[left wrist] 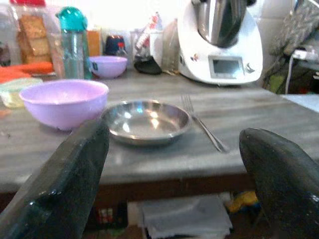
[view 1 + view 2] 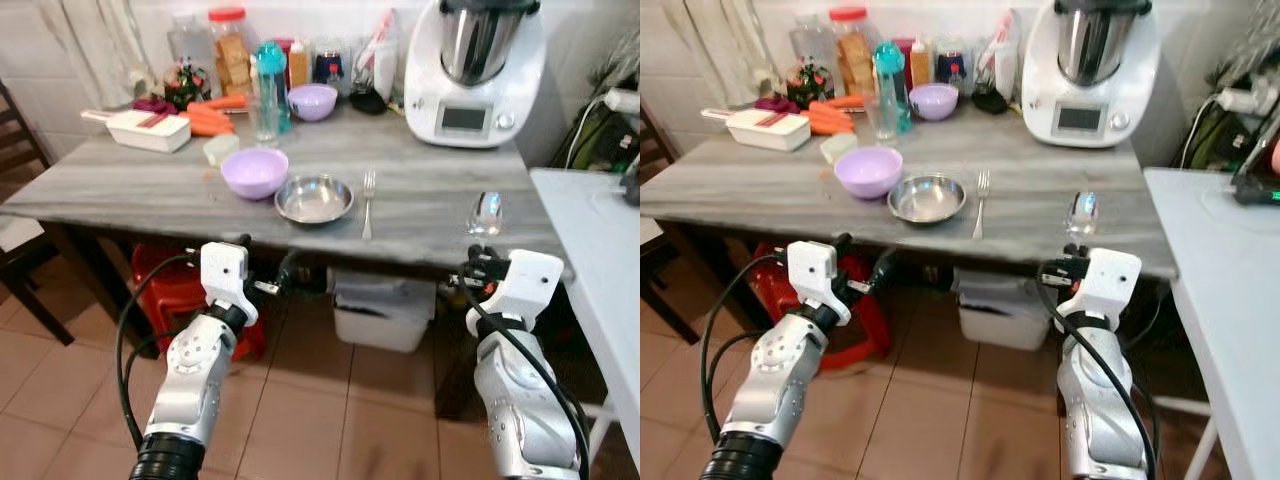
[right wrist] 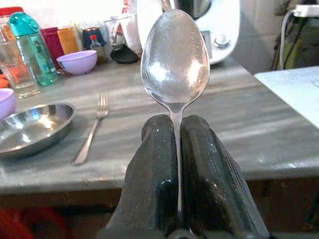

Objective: Setting the table

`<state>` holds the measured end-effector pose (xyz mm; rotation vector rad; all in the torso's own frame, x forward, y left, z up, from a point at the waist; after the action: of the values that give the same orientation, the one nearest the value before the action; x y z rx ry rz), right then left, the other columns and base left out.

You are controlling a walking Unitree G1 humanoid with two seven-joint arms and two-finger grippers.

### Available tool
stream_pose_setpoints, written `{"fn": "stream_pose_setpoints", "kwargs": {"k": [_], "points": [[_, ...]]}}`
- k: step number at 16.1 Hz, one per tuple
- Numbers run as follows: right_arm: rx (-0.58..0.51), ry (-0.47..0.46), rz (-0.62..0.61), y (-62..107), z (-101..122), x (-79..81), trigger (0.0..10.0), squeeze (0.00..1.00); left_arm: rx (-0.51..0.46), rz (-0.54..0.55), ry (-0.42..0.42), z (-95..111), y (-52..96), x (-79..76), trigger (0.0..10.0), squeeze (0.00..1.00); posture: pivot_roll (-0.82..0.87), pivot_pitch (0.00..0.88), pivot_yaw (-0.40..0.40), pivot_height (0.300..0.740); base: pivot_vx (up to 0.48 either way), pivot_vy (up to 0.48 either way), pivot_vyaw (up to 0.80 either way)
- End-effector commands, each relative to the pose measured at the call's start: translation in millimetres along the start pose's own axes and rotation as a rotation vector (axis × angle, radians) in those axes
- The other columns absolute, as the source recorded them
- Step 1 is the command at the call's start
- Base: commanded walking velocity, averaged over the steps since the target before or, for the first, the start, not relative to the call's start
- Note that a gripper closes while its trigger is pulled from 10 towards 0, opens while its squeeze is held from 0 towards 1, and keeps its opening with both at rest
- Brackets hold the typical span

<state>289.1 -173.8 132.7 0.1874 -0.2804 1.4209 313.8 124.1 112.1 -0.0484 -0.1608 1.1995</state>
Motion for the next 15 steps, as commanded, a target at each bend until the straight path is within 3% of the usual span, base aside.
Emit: {"fn": "stream_pose_setpoints", "kwargs": {"k": [1, 10, 15], "points": [[-0.013, -0.015, 0.035, -1.6, 2.6, 11.5, 10.0, 0.00, -0.009, 0.014, -0.024, 3.8, 1.4, 9.2, 10.0, 0.00, -0.01, 0.000, 0.023, 0.740, 0.375, 0.000, 0.00], [-0.009, -0.024, 0.032, -0.2, 0.3, 12.4, 10.0, 0.00, 0.001, 0.009, -0.020, 3.0, 1.1, 8.4, 10.0, 0.00, -0.01, 0.000, 0.032, 0.740, 0.355, 0.000, 0.00], [0.025, -0.040, 0.022, 2.3, -6.1, 7.8, 10.0, 0.00, 0.041, -0.039, -0.043, -8.7, 20.9, 7.0, 10.0, 0.00, -0.01, 0.000, 0.032, 0.740, 0.000, 0.000, 0.00]]}}
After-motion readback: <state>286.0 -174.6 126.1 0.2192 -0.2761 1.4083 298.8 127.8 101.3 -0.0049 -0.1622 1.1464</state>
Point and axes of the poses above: a point about 5 cm out from each wrist's last joint towards the gripper, its own y axis pointing back from the gripper into the wrist, its own z axis along the axis of the wrist's last joint, x = y × z, the point moved 1 cm from there along -y, pointing out of the wrist towards the gripper, and after that the axes turned 10 degrees about -y, right-handed, at the moved point
